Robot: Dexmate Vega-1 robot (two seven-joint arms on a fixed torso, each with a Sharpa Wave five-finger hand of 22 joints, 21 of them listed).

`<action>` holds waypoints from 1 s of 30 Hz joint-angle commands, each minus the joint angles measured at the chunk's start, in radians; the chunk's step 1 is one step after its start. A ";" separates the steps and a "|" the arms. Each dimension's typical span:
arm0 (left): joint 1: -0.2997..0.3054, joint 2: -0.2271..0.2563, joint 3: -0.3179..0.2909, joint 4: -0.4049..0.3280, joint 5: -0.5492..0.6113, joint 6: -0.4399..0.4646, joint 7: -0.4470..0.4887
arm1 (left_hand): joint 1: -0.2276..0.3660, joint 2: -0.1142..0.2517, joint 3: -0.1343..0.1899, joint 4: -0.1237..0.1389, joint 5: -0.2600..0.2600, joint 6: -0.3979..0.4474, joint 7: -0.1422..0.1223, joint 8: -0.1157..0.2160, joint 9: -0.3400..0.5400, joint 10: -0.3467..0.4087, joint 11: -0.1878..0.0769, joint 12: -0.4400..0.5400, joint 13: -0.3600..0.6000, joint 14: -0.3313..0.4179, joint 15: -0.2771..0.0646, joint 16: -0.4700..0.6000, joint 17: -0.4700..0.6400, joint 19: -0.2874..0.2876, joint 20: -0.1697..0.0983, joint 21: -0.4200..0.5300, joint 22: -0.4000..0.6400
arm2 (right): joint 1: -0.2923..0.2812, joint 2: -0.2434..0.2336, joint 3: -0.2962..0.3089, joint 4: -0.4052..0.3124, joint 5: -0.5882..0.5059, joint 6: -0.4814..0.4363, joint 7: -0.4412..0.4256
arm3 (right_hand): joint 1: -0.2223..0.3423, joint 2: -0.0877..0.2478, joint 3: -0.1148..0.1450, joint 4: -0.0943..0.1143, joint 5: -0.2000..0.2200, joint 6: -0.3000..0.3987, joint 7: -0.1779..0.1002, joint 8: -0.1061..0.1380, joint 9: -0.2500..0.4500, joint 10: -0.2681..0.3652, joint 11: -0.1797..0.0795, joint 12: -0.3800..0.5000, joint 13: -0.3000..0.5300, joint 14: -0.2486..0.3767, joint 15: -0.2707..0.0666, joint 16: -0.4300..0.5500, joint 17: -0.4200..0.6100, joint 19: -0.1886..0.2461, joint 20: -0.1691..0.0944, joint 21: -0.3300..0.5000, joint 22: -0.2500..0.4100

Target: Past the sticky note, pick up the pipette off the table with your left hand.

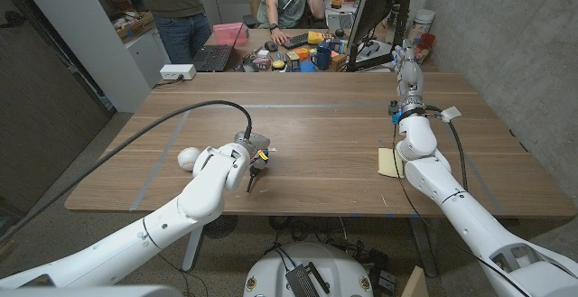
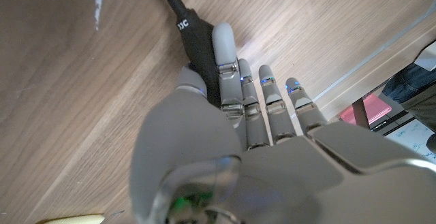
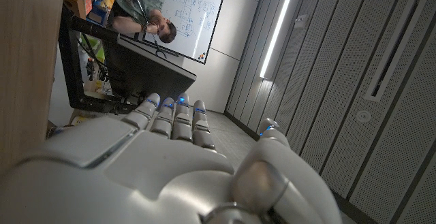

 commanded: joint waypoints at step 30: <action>0.015 0.068 -0.292 -0.102 -0.659 -0.069 0.498 | 0.051 0.019 0.038 0.013 -0.045 0.024 -0.022 0.042 0.052 0.022 -0.015 0.005 0.016 0.041 -0.014 0.000 0.001 0.038 0.003 0.017 0.004 | -0.093 -0.082 0.033 -0.354 -0.128 -0.268 -0.143 | -0.003 -0.003 -0.005 -0.001 0.007 0.002 -0.005 0.000 0.004 0.000 0.000 -0.001 0.002 -0.001 0.007 0.000 0.002 0.004 0.009 0.002 0.002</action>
